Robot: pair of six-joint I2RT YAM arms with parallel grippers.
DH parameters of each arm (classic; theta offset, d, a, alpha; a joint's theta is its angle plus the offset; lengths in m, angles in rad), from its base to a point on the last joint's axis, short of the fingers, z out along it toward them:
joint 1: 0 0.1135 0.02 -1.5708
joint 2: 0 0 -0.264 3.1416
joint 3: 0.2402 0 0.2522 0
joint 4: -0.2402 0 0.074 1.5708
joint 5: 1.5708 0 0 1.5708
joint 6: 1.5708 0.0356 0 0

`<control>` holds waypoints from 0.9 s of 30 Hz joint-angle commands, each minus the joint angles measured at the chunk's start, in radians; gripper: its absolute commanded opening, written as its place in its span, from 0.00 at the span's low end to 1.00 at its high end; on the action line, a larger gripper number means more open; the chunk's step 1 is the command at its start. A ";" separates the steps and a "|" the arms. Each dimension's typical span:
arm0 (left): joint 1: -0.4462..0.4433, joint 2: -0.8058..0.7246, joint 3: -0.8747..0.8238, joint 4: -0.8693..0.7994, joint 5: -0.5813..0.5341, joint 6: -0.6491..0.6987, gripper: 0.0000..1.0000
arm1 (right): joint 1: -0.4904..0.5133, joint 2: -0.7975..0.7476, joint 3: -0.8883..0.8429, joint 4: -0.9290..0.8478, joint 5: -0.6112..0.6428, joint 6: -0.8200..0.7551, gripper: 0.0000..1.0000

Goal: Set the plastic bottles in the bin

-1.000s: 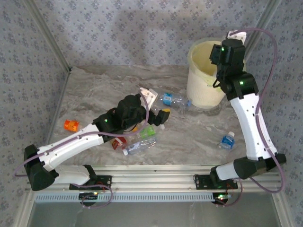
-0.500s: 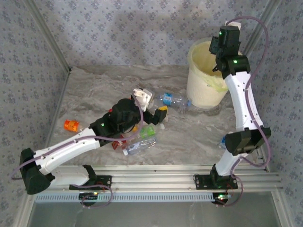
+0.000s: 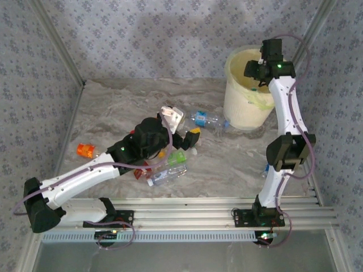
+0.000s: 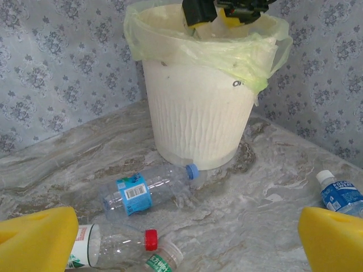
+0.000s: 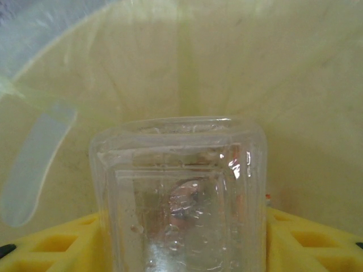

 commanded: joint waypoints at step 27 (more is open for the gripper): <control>-0.003 0.121 0.193 -0.227 0.001 0.056 1.00 | 0.042 -0.166 -0.080 0.001 -0.015 0.024 0.99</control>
